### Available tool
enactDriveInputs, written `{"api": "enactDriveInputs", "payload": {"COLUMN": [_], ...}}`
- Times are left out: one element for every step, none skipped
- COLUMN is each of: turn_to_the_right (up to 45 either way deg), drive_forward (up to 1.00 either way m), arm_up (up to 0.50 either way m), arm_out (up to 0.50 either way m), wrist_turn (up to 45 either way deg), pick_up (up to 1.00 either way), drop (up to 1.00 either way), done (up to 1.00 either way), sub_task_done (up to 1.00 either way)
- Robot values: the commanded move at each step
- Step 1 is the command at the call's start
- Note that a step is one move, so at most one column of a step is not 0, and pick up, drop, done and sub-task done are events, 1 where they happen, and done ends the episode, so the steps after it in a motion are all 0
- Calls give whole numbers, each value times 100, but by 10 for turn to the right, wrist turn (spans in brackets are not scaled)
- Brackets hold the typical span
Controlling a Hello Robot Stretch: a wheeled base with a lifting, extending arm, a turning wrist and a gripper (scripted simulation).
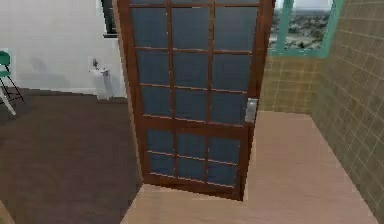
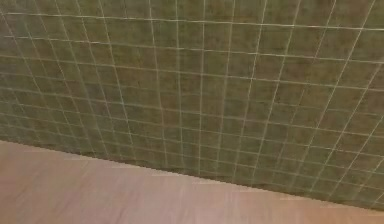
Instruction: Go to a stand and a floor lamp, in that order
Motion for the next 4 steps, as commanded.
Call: {"api": "enactDriveInputs", "payload": {"turn_to_the_right": [0, -450, -90, 0], "drive_forward": [70, 0, 0, 80], "arm_up": [0, 0, 0, 0], "arm_out": [0, 0, 0, 0], "wrist_turn": [0, 0, 0, 0], "pick_up": [0, 0, 0, 0], "drop": [0, 0, 0, 0], "done": [0, 0, 0, 0], "sub_task_done": [0, 0, 0, 0]}}
